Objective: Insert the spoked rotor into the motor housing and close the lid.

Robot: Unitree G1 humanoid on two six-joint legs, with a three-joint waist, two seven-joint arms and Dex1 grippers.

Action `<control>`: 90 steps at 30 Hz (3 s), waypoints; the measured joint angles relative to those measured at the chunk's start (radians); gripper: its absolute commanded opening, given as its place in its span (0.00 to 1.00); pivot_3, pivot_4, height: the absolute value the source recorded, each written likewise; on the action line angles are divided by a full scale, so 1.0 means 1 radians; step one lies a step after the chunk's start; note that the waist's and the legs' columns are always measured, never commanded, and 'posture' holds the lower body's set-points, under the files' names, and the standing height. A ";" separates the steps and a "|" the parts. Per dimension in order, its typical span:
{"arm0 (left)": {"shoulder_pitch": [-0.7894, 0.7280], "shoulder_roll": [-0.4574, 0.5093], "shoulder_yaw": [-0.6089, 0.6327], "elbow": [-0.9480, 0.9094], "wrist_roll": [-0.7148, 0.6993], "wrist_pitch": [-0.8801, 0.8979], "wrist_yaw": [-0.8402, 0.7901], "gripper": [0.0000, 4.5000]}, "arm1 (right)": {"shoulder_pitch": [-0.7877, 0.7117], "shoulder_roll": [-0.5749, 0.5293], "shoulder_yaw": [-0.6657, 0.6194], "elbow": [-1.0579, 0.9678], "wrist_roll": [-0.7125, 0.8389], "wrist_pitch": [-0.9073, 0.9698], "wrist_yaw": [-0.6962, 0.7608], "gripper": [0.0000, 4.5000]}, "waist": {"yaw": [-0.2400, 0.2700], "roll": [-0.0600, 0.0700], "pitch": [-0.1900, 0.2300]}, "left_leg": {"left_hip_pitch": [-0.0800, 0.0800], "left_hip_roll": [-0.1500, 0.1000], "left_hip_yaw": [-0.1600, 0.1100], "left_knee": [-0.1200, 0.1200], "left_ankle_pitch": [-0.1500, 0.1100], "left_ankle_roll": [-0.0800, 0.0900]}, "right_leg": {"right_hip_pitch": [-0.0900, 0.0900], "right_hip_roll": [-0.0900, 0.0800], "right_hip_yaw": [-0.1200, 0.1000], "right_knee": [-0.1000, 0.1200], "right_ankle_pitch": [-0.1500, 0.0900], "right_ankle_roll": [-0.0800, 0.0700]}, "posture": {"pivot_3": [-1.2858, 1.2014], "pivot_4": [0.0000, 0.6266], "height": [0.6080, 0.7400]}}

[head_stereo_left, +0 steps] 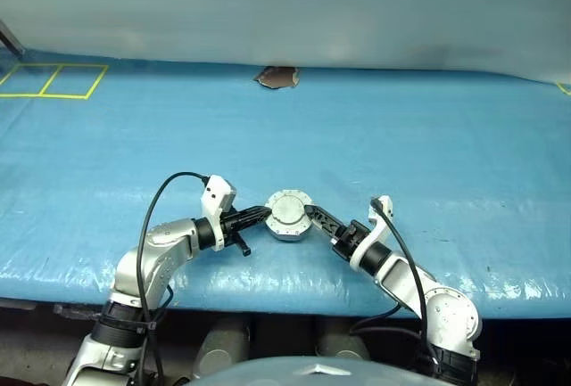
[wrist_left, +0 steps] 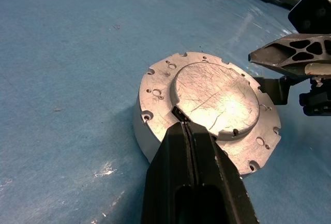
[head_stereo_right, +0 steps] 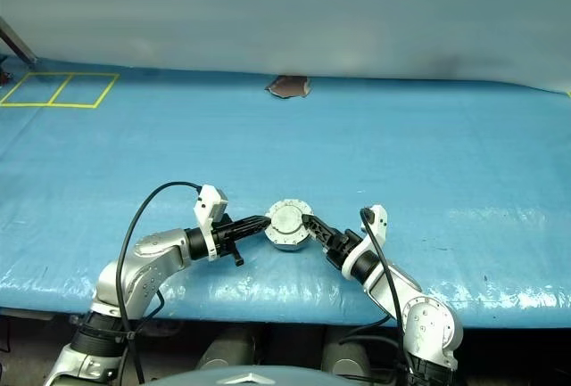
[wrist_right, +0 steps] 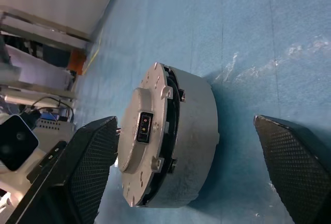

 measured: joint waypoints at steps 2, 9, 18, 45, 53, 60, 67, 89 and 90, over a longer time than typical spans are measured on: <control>0.002 0.001 0.000 -0.002 0.000 0.000 0.001 0.00 | 0.011 0.002 -0.006 0.012 0.048 0.005 -0.012 0.95 | -0.001 0.000 0.000 | 0.000 0.000 0.000 0.000 0.000 0.000 | 0.000 0.000 0.000 0.000 0.000 0.000 | 0.52 0.24 1.00; 0.005 0.004 0.001 -0.004 0.002 -0.001 0.009 0.00 | 0.030 -0.009 0.010 0.014 0.128 0.023 -0.056 0.57 | -0.001 0.000 0.000 | 0.000 0.000 0.001 0.000 0.000 0.000 | 0.000 0.000 0.000 0.000 0.000 0.000 | 0.52 0.24 1.00; 0.005 0.009 0.000 -0.005 0.003 -0.002 0.013 0.00 | 0.034 -0.002 0.066 0.000 0.168 0.014 -0.142 0.53 | -0.002 0.000 0.000 | 0.000 0.001 0.001 -0.001 0.000 0.000 | -0.001 0.000 0.000 -0.002 0.000 0.000 | 0.52 0.24 1.00; 0.000 -0.142 0.215 0.019 -0.218 0.075 0.066 0.00 | 0.036 0.023 0.108 -0.003 0.417 -0.198 -0.266 0.26 | -0.016 0.003 0.004 | -0.017 0.002 0.000 0.001 0.000 0.001 | -0.013 0.003 0.000 -0.009 0.009 -0.004 | 0.52 0.24 1.00; -0.009 -0.251 0.373 0.032 -0.425 0.103 0.140 0.29 | -0.054 0.025 0.120 -0.005 0.537 -0.370 -0.250 0.26 | -0.026 0.003 0.004 | -0.017 0.002 0.002 0.003 0.000 0.001 | -0.012 0.004 0.000 -0.009 0.009 -0.004 | 0.52 0.24 1.00; -0.009 -0.296 0.413 0.033 -0.642 0.210 0.170 0.82 | -0.068 0.016 0.152 0.012 0.565 -0.398 -0.188 0.26 | -0.027 0.003 0.004 | -0.017 0.000 0.002 0.005 0.000 0.001 | -0.012 0.004 0.000 -0.008 0.010 -0.004 | 0.52 0.24 1.00; -0.011 -0.314 0.399 0.039 -0.788 0.313 0.227 1.00 | -0.069 -0.056 0.148 0.094 0.581 -0.378 -0.099 0.26 | -0.027 0.003 0.004 | -0.017 -0.002 0.003 0.006 0.000 0.001 | -0.012 0.005 0.001 -0.007 0.011 -0.005 | 0.52 0.24 1.00; -0.121 -0.382 0.344 0.146 -0.756 0.268 0.296 0.71 | -0.088 -0.063 0.263 0.083 0.517 -0.359 -0.097 0.26 | -0.026 0.002 0.004 | -0.016 -0.002 0.005 0.008 0.002 -0.001 | -0.012 0.006 0.002 -0.005 0.014 -0.006 | 0.52 0.24 1.00; -0.117 -0.381 0.345 0.148 -0.750 0.264 0.296 0.63 | -0.088 -0.063 0.260 0.082 0.516 -0.359 -0.098 0.26 | -0.026 0.002 0.004 | -0.016 -0.002 0.005 0.008 0.002 0.000 | -0.012 0.006 0.002 -0.005 0.014 -0.006 | 0.52 0.24 1.00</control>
